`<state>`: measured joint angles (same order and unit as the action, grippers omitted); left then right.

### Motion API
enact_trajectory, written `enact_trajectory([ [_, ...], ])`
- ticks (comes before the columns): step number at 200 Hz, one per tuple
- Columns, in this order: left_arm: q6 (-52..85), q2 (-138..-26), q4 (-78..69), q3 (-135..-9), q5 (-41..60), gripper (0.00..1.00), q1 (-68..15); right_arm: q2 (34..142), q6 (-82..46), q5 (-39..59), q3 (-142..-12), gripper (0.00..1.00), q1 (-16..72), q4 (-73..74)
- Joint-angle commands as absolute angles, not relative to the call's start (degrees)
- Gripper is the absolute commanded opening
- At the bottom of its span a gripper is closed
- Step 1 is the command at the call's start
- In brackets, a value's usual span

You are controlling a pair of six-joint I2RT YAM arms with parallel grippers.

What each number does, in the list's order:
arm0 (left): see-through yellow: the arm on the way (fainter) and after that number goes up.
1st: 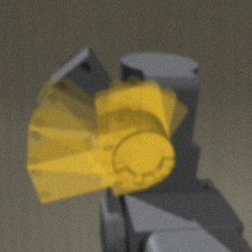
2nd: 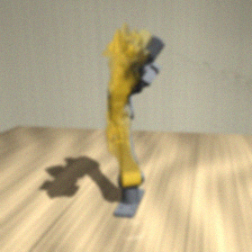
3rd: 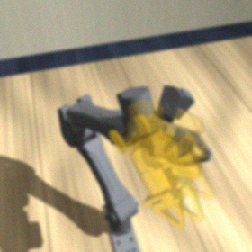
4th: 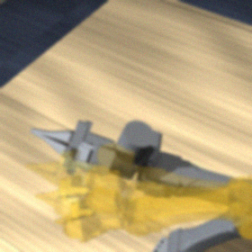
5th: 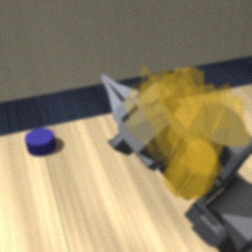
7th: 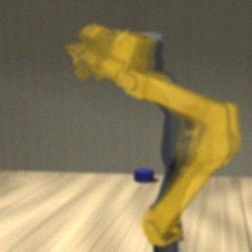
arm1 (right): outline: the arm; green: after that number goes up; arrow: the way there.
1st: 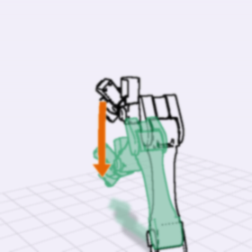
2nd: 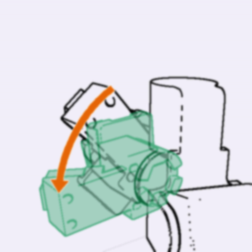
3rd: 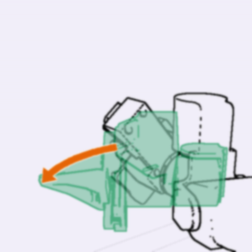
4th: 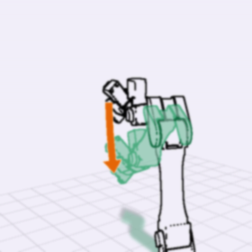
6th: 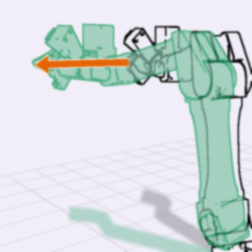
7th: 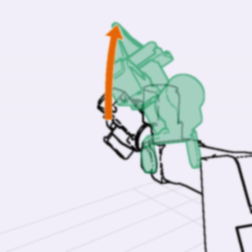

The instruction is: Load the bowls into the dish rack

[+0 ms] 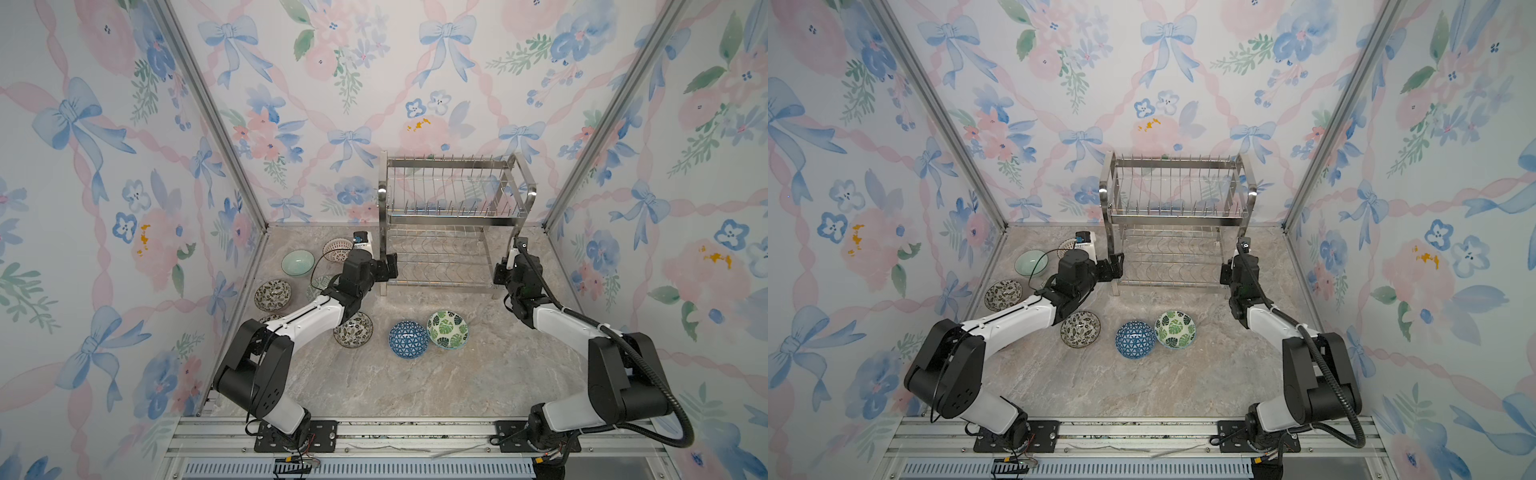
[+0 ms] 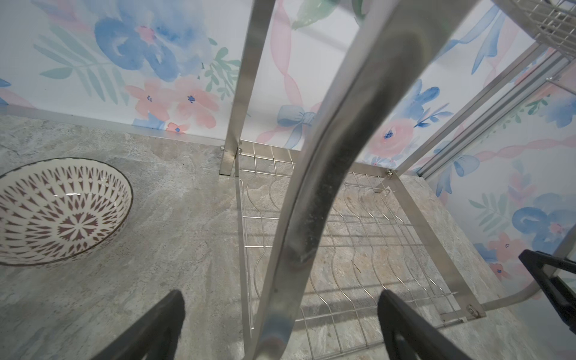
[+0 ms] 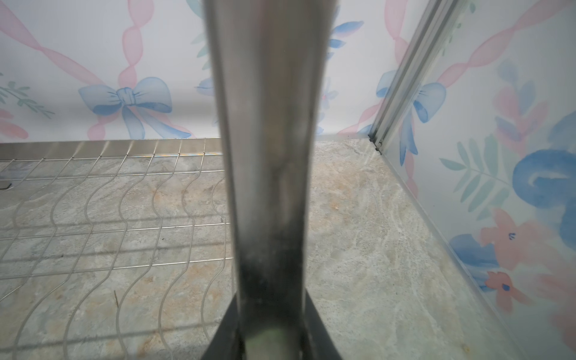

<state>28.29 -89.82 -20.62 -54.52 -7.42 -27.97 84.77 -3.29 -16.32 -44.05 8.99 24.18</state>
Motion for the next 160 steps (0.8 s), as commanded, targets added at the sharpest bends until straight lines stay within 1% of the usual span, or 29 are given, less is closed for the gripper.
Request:
enact_trajectory([
  [1,26.4,-91.8,-19.0,-56.9,-6.8,0.98,-27.4,84.2,-6.9,-14.9,-44.0,0.23,10.1,27.0],
  [20,24.9,-93.4,-17.9,-58.7,-6.1,0.98,-27.3,85.3,-6.9,-15.1,-44.3,0.23,10.1,27.3],
  [30,24.7,-94.3,-16.9,-59.9,-6.0,0.96,-27.3,85.7,-6.9,-15.0,-44.3,0.23,10.1,27.6],
  [44,24.4,-95.5,-16.1,-61.0,-6.0,0.9,-27.3,86.0,-6.9,-14.7,-44.4,0.23,10.1,27.8],
  [54,24.4,-96.1,-15.8,-61.6,-5.9,0.87,-27.5,86.2,-7.1,-14.6,-44.5,0.22,10.1,27.9],
  [92,23.8,-96.9,-15.9,-61.4,-7.2,0.7,-28.2,87.0,-6.9,-14.7,-44.6,0.18,10.4,27.9],
  [123,23.2,-95.7,-15.9,-60.5,-9.5,0.61,-29.3,87.8,-6.6,-14.6,-45.1,0.15,10.8,27.9],
  [130,23.2,-95.3,-15.9,-60.3,-9.9,0.57,-29.4,88.0,-6.5,-14.6,-45.3,0.14,11.1,27.9],
  [156,23.1,-94.4,-15.9,-59.6,-10.2,0.47,-29.5,88.4,-6.2,-14.8,-45.2,0.13,11.6,28.3],
  [160,23.0,-94.3,-15.9,-59.6,-10.2,0.43,-29.5,88.5,-6.3,-14.9,-45.2,0.14,11.6,28.3],
])
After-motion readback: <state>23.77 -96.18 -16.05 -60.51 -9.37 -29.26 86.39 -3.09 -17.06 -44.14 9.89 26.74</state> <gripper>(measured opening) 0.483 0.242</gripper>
